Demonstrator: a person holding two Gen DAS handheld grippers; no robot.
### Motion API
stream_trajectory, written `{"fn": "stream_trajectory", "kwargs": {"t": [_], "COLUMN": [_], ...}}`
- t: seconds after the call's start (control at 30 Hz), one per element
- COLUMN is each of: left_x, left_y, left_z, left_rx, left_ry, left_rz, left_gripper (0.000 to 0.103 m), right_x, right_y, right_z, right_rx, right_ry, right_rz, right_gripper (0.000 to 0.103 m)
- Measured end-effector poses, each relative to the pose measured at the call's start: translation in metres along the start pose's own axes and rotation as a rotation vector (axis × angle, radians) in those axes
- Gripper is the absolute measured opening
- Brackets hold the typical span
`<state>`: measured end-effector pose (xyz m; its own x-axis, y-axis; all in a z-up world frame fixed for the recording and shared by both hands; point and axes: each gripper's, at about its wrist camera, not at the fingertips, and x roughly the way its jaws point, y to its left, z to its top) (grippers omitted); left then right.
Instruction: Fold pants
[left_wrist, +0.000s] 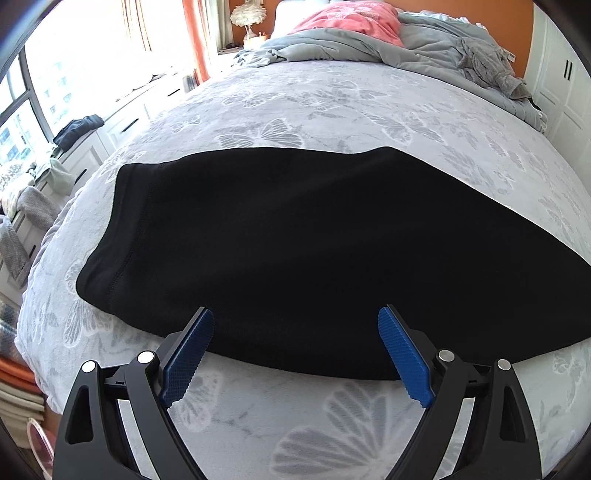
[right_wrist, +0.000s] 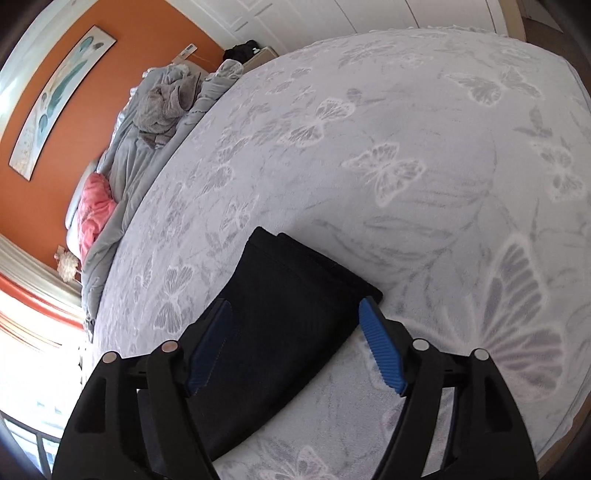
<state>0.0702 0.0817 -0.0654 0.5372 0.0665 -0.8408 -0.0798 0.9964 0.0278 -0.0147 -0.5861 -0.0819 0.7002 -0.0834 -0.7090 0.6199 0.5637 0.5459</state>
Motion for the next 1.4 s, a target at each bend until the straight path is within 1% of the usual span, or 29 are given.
{"fn": "stream_trajectory", "kwargs": {"t": [0.1, 0.13, 0.17, 0.2, 0.23, 0.3, 0.33, 0.37, 0.4, 0.43, 0.5, 0.53, 0.57, 0.63, 0.67, 0.7, 0.77, 0.8, 0.83, 0.9, 0.93, 0.97, 1.0, 1.03, 1.13, 1.2, 1.27, 1.33, 1.4], "left_x": [0.000, -0.001, -0.001, -0.001, 0.000, 0.001, 0.002, 0.004, 0.005, 0.006, 0.010, 0.011, 0.013, 0.014, 0.014, 0.014, 0.015, 0.016, 0.017, 0.016, 0.015, 0.013, 0.010, 0.008, 0.004, 0.002, 0.003, 0.010, 0.027], "left_y": [-0.021, -0.029, -0.036, -0.043, -0.050, -0.059, -0.062, -0.065, -0.066, -0.066, -0.067, -0.068, -0.068, -0.066, -0.063, -0.061, -0.056, -0.053, -0.049, -0.036, -0.027, -0.015, -0.002, 0.015, 0.070, 0.106, 0.141, 0.169, 0.186], "left_z": [0.002, 0.003, 0.003, 0.003, 0.004, 0.004, 0.005, 0.005, 0.005, 0.005, 0.004, 0.003, 0.002, 0.001, 0.000, 0.000, -0.001, -0.002, -0.003, -0.004, -0.003, -0.002, -0.002, -0.001, -0.001, -0.004, -0.009, -0.014, -0.013], "left_rx": [0.031, 0.045, 0.055, 0.064, 0.074, 0.090, 0.094, 0.096, 0.096, 0.094, 0.097, 0.101, 0.105, 0.106, 0.101, 0.096, 0.087, 0.083, 0.075, 0.044, 0.017, -0.023, -0.068, -0.125, -0.317, -0.443, -0.566, -0.679, -0.731], "left_ry": [-0.004, -0.009, -0.013, -0.017, -0.018, -0.018, -0.018, -0.016, -0.012, -0.008, 0.001, 0.006, 0.012, 0.023, 0.028, 0.032, 0.040, 0.045, 0.052, 0.064, 0.068, 0.071, 0.070, 0.067, 0.058, 0.048, 0.072, 0.102, 0.155], "left_rz": [-0.019, -0.020, -0.021, -0.023, -0.027, -0.031, -0.028, -0.026, -0.030, -0.033, -0.030, -0.026, -0.022, -0.022, -0.028, -0.036, -0.041, -0.040, -0.045, -0.070, -0.091, -0.109, -0.125, -0.138, -0.140, -0.115, -0.095, -0.161, -0.223], "left_gripper": [0.088, 0.088, 0.088, 0.088, 0.088, 0.088, 0.088, 0.088, 0.088, 0.088, 0.088, 0.088, 0.088, 0.088, 0.088, 0.088, 0.088, 0.088, 0.088, 0.088, 0.088, 0.088, 0.088, 0.088, 0.088, 0.088, 0.088, 0.088, 0.088], "right_x": [0.017, 0.023, 0.029, 0.033, 0.028, -0.002, -0.017, -0.026, -0.021, -0.003, 0.038, 0.043, 0.038, 0.018, 0.014, 0.019, 0.042, 0.042, 0.037, 0.015, 0.005, -0.004, -0.010, -0.013, -0.017, -0.015, -0.011, -0.007, -0.002], "right_y": [0.004, 0.005, 0.006, 0.007, 0.009, 0.023, 0.032, 0.038, 0.037, 0.028, -0.003, -0.010, -0.006, 0.010, 0.016, 0.016, 0.003, 0.001, 0.005, 0.022, 0.031, 0.038, 0.045, 0.051, 0.078, 0.099, 0.117, 0.130, 0.140], "right_z": [-0.003, -0.005, -0.006, -0.004, -0.001, 0.012, 0.017, 0.020, 0.019, 0.018, 0.009, 0.008, 0.011, 0.015, 0.014, 0.011, 0.003, 0.001, 0.002, 0.001, -0.001, -0.005, -0.010, -0.014, -0.031, -0.047, -0.061, -0.072, -0.080], "right_rx": [-0.058, -0.076, -0.101, -0.115, -0.105, -0.129, -0.164, -0.221, -0.265, -0.267, -0.204, -0.184, -0.181, -0.217, -0.245, -0.263, -0.247, -0.232, -0.239, -0.275, -0.294, -0.308, -0.313, -0.314, -0.345, -0.393, -0.433, -0.450, -0.445], "right_ry": [0.048, 0.053, 0.065, 0.077, 0.056, -0.046, -0.100, -0.143, -0.145, -0.097, 0.031, 0.044, 0.032, -0.028, -0.044, -0.031, 0.059, 0.049, 0.038, -0.027, -0.056, -0.080, -0.091, -0.086, -0.055, -0.049, -0.037, -0.027, -0.015], "right_rz": [-0.045, -0.051, -0.072, -0.070, -0.040, 0.032, 0.040, 0.023, -0.036, -0.094, -0.181, -0.167, -0.159, -0.118, -0.132, -0.166, -0.223, -0.216, -0.218, -0.227, -0.231, -0.232, -0.225, -0.203, -0.114, -0.101, -0.091, -0.078, -0.054], "right_gripper": [0.069, 0.049, 0.012, 0.005, 0.004, 0.004, 0.004, 0.004, 0.004, 0.004, 0.004, 0.004, 0.004, 0.004, 0.004, 0.004, 0.006, 0.006, 0.010, 0.014, 0.023, 0.036, 0.043, 0.045, 0.045, 0.052, 0.058, 0.059, 0.059]}}
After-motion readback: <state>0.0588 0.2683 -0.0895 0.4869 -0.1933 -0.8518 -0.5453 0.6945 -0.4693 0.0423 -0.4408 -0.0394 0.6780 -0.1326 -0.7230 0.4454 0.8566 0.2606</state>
